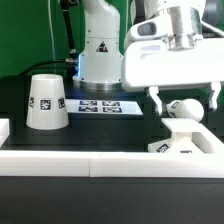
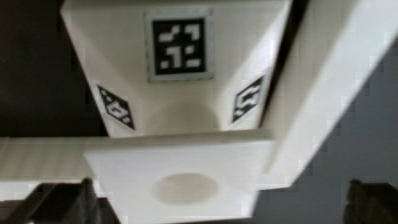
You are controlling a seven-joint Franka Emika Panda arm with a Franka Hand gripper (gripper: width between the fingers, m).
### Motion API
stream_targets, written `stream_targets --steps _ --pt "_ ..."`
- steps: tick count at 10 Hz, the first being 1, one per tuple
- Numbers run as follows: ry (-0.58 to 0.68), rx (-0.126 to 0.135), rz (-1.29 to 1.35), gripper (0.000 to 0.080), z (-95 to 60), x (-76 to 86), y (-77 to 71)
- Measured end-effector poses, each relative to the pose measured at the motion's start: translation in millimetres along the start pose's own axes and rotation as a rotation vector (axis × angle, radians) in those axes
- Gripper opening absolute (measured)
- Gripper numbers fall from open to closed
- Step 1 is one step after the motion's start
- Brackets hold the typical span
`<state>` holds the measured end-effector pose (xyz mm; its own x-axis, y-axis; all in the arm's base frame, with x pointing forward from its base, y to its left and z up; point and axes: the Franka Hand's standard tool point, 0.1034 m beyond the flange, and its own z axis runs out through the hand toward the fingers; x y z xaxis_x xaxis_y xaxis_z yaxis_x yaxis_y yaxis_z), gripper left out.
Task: Assemble lamp
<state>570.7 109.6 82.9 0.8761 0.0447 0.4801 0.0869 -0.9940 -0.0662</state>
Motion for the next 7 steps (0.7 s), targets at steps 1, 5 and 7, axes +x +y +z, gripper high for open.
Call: stream_targets --steps 1,5,7 --pt "0.000 -0.001 0.005 0.0699 -15.2 -8.7 -4.7" --pt "-0.013 0.002 -0.005 0.0699 -42.9 -54.7 -28.4" --pt "-0.024 -0.004 0.001 0.0699 -39.1 -58.4 -21.9"
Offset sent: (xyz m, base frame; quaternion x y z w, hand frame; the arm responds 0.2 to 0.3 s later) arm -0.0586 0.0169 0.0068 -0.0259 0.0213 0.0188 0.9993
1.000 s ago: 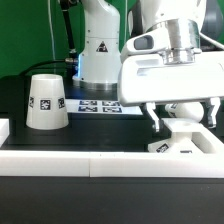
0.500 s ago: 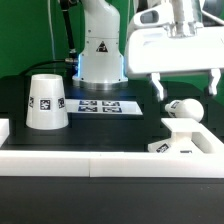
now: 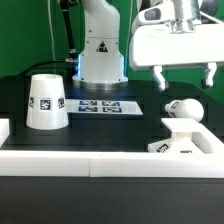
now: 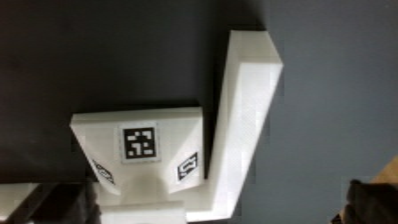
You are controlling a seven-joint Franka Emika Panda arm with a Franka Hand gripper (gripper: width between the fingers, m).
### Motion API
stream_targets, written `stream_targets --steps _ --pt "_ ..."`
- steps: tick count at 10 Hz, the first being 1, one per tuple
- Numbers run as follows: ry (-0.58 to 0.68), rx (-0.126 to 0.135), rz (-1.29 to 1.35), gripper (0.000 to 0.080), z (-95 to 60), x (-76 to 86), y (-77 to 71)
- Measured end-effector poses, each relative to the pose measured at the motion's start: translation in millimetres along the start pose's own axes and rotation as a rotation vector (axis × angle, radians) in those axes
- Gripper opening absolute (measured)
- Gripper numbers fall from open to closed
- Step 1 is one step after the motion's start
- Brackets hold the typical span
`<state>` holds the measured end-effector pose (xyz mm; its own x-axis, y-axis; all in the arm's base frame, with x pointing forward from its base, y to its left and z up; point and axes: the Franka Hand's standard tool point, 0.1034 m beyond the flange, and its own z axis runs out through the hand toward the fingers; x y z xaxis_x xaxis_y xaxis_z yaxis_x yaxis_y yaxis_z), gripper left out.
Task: Assemble lamp
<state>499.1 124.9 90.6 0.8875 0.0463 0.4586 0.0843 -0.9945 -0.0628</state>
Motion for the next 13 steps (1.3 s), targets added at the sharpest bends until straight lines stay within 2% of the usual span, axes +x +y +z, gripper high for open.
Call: stream_targets --steps 2,3,5,7,8,11,12,13 --pt "-0.023 0.005 -0.003 0.0699 0.4 -0.8 -2.1" --pt "-0.097 0.013 -0.001 0.0699 3.0 -8.7 -4.2" --pt "-0.240 0.056 -0.130 0.0699 1.1 -3.3 -9.1" --pt "-0.449 0.122 -0.203 0.0699 3.3 -19.0 -13.2" --pt "-0.496 0.113 -0.177 0.0699 0.1 -17.1 -18.8" --pt "-0.720 0.115 -0.204 0.0699 -1.5 -24.5 -24.4" --pt "-0.737 0.107 -0.221 0.0699 0.6 -26.1 -33.0" --pt "-0.824 0.102 -0.248 0.0699 -5.2 -39.2 -41.5"
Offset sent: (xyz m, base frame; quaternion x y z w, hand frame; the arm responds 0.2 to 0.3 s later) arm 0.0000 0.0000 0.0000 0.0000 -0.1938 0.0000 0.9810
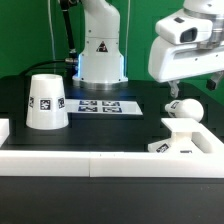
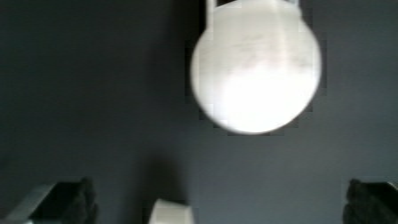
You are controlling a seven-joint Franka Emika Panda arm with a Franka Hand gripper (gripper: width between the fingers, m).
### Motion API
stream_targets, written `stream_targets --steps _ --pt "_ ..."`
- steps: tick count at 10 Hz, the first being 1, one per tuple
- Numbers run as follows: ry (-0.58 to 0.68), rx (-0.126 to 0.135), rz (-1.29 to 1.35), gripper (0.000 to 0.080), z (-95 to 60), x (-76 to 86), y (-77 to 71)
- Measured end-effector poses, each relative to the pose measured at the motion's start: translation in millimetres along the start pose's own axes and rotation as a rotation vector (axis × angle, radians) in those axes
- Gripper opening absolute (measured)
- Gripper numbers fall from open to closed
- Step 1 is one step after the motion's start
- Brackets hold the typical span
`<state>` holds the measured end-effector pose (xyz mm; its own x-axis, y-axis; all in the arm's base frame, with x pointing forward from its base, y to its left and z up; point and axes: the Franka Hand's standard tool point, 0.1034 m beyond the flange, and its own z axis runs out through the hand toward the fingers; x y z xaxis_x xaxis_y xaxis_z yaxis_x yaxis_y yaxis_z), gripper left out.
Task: Assemble lamp
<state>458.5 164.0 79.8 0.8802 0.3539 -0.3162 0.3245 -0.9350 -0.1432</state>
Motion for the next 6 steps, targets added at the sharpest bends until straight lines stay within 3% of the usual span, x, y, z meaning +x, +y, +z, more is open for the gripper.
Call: stream_targets --steps 2,5,6 --pt "-0.133 -0.011 -0.027 0.0699 12.5 -8.6 -7.3" --pt "-0.349 0.020 -0.031 0.0699 16.0 -11.3 -9.6" --pt "-0.398 0.012 -0.026 0.0699 19.4 -10.1 -9.5"
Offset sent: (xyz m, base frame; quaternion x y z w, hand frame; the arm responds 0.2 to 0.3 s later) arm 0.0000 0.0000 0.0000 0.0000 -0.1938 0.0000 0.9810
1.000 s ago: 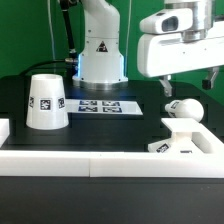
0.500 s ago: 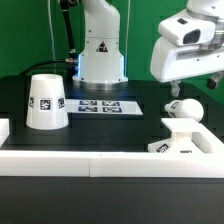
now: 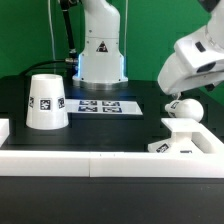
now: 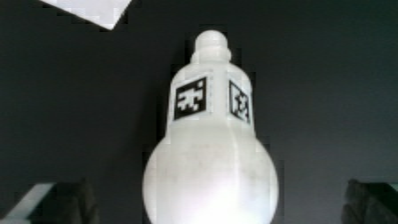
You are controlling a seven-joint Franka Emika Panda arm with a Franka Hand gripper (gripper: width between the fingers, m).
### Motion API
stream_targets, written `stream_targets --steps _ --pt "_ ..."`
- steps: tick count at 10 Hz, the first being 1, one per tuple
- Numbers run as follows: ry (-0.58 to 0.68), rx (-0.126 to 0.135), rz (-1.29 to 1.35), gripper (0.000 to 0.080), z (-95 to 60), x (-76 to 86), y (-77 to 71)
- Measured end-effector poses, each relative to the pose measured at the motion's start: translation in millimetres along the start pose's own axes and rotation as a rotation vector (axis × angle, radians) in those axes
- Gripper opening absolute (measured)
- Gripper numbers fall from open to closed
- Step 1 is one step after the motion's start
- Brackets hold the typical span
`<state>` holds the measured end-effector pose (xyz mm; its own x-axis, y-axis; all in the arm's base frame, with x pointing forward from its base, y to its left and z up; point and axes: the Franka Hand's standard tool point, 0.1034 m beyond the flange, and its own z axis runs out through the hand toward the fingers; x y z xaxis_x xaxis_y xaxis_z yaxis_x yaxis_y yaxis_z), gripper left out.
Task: Assemble lamp
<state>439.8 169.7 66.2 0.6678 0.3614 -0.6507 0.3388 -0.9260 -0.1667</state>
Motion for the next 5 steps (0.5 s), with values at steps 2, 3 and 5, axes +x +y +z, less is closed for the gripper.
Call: stream_targets --steps 2,3,5 --pt "-0.124 0.010 0.001 0.0699 3.5 2.6 -1.3" --pt "-0.147 0.015 -0.001 0.0699 7.4 8.1 -1.3" --pt "-0.135 0.015 -0.003 0.0699 14.5 13.2 -0.9"
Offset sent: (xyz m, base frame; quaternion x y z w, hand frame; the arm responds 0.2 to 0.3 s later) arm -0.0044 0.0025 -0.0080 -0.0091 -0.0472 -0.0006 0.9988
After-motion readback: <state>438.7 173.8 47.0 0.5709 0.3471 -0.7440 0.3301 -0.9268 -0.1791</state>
